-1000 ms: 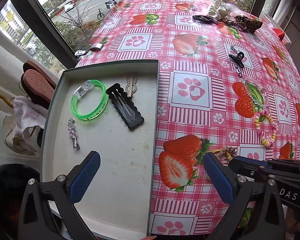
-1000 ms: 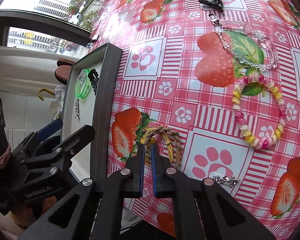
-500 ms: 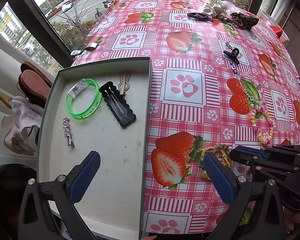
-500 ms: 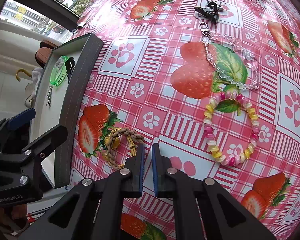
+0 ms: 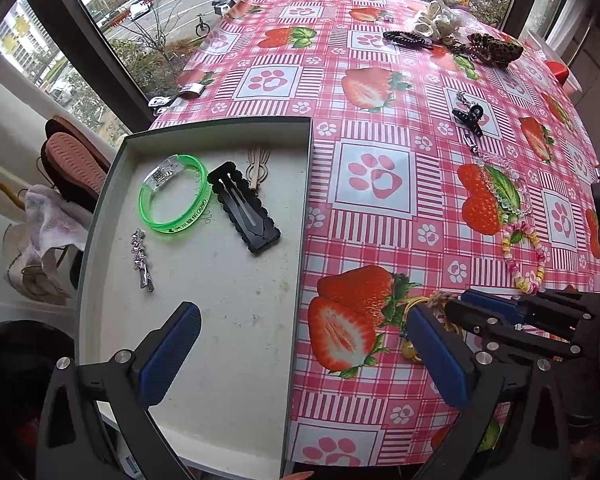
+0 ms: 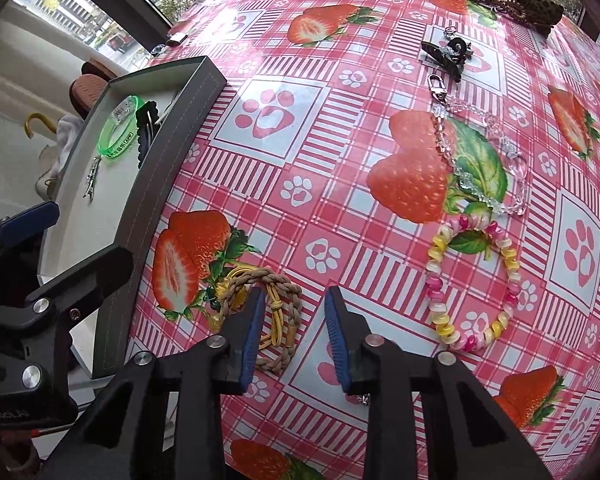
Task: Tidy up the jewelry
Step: 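Close the right tool on the braided rope hair tie and lift it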
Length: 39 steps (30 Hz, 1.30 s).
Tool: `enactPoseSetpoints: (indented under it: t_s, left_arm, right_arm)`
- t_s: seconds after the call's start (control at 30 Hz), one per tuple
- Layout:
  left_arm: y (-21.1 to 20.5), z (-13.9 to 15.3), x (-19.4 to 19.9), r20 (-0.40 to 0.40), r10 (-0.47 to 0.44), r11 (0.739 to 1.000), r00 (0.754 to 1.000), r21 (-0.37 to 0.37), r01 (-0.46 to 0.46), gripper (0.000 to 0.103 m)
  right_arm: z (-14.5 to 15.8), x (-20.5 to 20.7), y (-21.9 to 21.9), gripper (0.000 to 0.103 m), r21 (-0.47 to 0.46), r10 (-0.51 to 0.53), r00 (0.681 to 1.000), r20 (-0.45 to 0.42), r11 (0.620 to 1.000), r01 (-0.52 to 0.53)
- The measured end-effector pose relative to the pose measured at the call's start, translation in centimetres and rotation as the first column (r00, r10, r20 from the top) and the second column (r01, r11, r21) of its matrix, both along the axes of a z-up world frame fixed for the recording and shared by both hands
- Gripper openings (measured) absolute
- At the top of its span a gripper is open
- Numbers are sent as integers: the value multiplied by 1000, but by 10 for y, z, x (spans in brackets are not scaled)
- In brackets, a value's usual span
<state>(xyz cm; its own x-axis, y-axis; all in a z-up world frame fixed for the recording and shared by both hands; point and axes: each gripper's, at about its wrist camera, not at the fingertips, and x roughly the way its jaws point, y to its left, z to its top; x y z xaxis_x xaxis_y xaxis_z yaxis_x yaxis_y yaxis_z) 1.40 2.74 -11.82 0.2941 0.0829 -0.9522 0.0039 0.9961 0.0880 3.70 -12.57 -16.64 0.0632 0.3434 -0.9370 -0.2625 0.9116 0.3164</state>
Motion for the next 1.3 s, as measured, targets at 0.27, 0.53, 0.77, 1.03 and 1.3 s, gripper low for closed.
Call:
enactPoseSetpoints:
  t_s: [0.27, 0.53, 0.77, 1.03, 1.3]
  left_arm:
    - [-5, -3, -1, -9, -19, 1000, 1000, -3, 19, 103]
    - [-5, -3, -2, -7, -6, 1000, 1000, 2, 6, 103]
    - [26, 7, -2, 16, 73, 997, 997, 7, -73, 103]
    - [55, 10, -6, 27, 136, 991, 990, 18, -136, 103]
    - [57, 6, -12, 16, 136, 991, 991, 14, -136, 103]
  right_arm:
    - [9, 5, -44, 2, 94, -160, 987, -31, 982, 162]
    - [11, -15, -41, 8, 30, -4, 999, -36, 1000, 5]
    - [17, -50, 1, 11, -22, 213, 974, 70, 977, -212]
    - [19, -58, 44, 43, -64, 350, 921, 173, 937, -344]
    - [2, -30, 50, 7, 83, 191, 979, 68, 977, -196]
